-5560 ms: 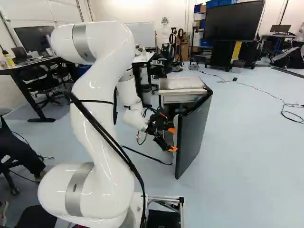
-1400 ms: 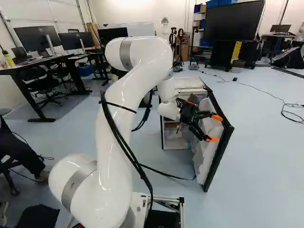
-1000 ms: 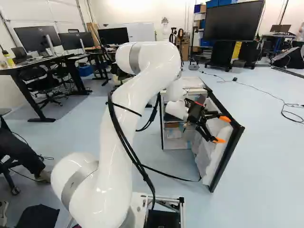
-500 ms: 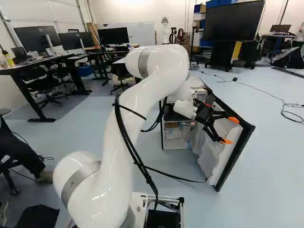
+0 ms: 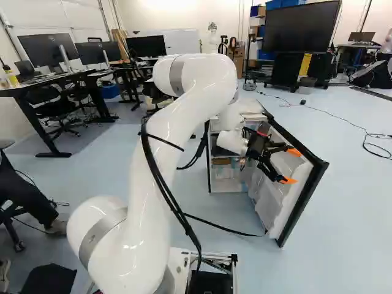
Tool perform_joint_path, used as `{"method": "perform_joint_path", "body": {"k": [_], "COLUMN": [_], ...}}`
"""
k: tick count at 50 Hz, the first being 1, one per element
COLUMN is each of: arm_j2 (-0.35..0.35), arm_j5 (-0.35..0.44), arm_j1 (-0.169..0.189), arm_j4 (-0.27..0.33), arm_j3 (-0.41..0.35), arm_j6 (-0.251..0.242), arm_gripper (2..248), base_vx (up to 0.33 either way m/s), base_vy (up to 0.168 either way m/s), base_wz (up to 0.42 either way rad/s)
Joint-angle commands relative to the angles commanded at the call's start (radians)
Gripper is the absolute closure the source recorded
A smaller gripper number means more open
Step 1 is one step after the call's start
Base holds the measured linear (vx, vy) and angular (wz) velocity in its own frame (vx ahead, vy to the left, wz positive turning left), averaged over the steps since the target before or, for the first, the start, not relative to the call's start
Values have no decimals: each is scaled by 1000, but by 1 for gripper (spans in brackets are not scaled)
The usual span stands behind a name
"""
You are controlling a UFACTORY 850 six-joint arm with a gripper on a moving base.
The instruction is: Open the fridge door
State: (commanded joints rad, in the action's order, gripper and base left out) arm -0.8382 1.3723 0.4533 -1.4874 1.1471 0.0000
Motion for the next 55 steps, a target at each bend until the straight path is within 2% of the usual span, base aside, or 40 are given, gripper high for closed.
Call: {"method": "perform_joint_path", "body": {"k": [55], "arm_j2": [199], "arm_j5": [0], "arm_j1": [-156], "arm_j4": [383], "arm_j3": [-363], "arm_j6": [0], "arm_gripper": [3], "base_vx": [0], "base_vy": [0], "base_wz": [0]}}
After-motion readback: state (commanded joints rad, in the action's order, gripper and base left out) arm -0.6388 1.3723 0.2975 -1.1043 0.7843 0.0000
